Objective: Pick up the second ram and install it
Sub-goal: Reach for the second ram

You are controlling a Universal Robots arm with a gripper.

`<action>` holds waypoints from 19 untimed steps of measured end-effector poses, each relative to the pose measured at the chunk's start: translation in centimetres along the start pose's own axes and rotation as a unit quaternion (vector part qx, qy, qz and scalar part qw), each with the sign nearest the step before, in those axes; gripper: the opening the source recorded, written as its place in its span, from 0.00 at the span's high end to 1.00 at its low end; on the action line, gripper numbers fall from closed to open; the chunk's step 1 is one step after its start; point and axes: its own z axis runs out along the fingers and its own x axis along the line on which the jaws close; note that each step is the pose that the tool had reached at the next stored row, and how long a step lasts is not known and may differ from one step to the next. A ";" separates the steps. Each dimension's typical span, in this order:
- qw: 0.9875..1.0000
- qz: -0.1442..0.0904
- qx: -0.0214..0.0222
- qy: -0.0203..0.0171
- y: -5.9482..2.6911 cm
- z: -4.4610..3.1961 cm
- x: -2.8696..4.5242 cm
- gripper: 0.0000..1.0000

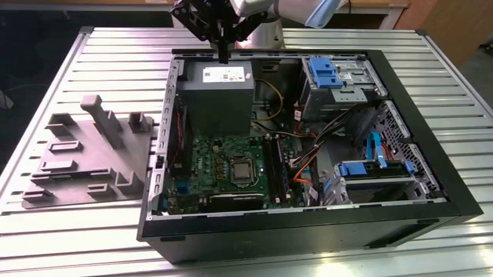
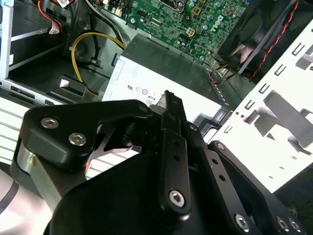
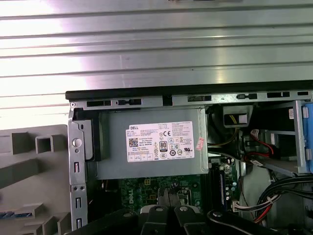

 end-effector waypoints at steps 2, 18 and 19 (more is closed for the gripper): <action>1.000 0.000 0.000 0.000 -0.01 -0.01 0.17 0.90; 1.000 0.000 0.000 0.000 -0.28 -0.07 3.72 0.90; 1.000 0.000 0.000 0.000 -0.30 -0.07 3.92 0.90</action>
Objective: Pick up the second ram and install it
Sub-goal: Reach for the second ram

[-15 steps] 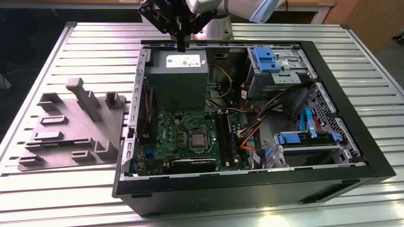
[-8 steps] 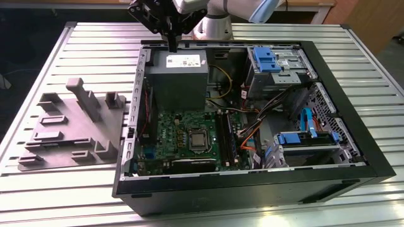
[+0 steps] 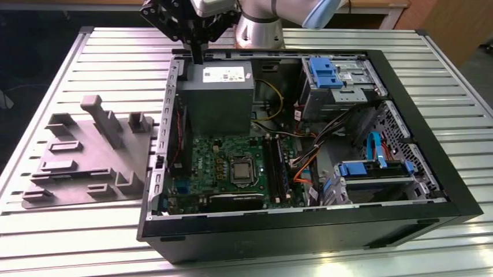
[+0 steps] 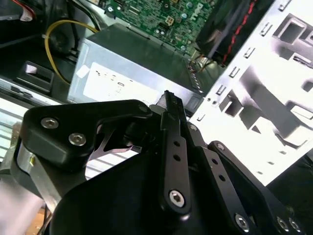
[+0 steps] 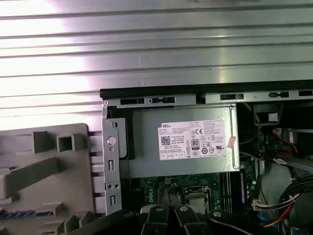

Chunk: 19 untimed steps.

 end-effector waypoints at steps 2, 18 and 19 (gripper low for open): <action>1.000 0.000 0.000 0.000 -0.03 0.00 0.45 0.90; 1.000 0.000 0.000 0.000 -0.22 -0.04 2.95 0.90; 1.000 0.000 0.000 0.000 -0.23 -0.05 3.10 0.90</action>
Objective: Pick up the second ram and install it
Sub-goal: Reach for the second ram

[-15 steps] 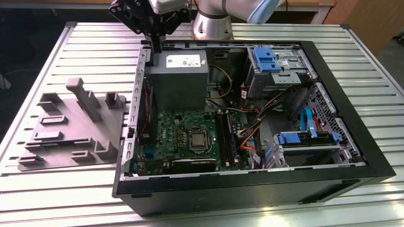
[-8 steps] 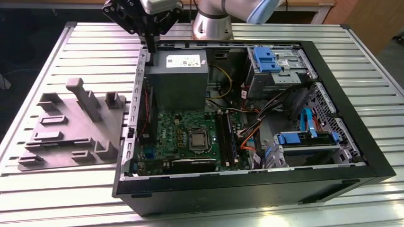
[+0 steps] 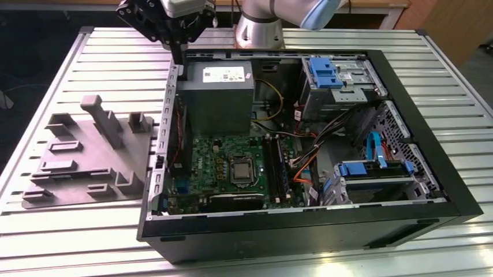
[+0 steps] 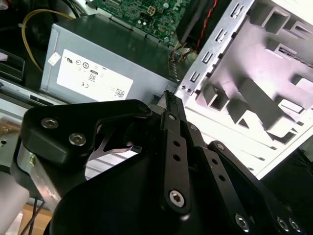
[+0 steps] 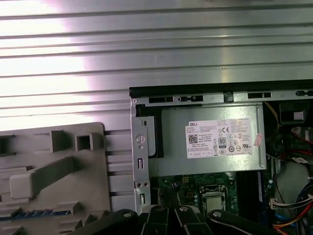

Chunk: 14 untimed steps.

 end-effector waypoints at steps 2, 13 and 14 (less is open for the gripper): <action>1.000 0.000 0.000 0.000 -0.02 -0.01 0.30 0.90; 1.000 0.000 0.000 0.000 -0.16 -0.06 2.14 0.90; 1.000 0.000 0.000 0.000 -0.18 -0.06 2.34 0.90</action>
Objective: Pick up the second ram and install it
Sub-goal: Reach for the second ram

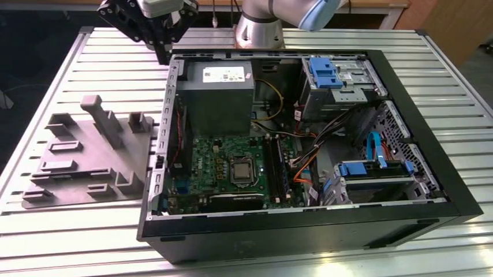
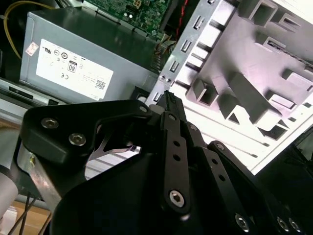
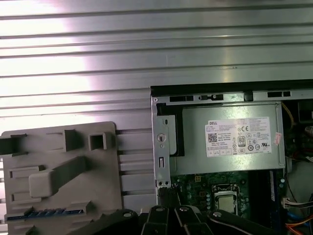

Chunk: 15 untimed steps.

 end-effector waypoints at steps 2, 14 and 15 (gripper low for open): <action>1.000 0.000 0.000 0.000 -0.03 -0.01 0.41 0.90; 1.000 0.000 0.000 0.000 -0.18 -0.02 2.42 0.90; 1.000 0.000 0.000 0.000 -0.20 -0.02 2.59 0.90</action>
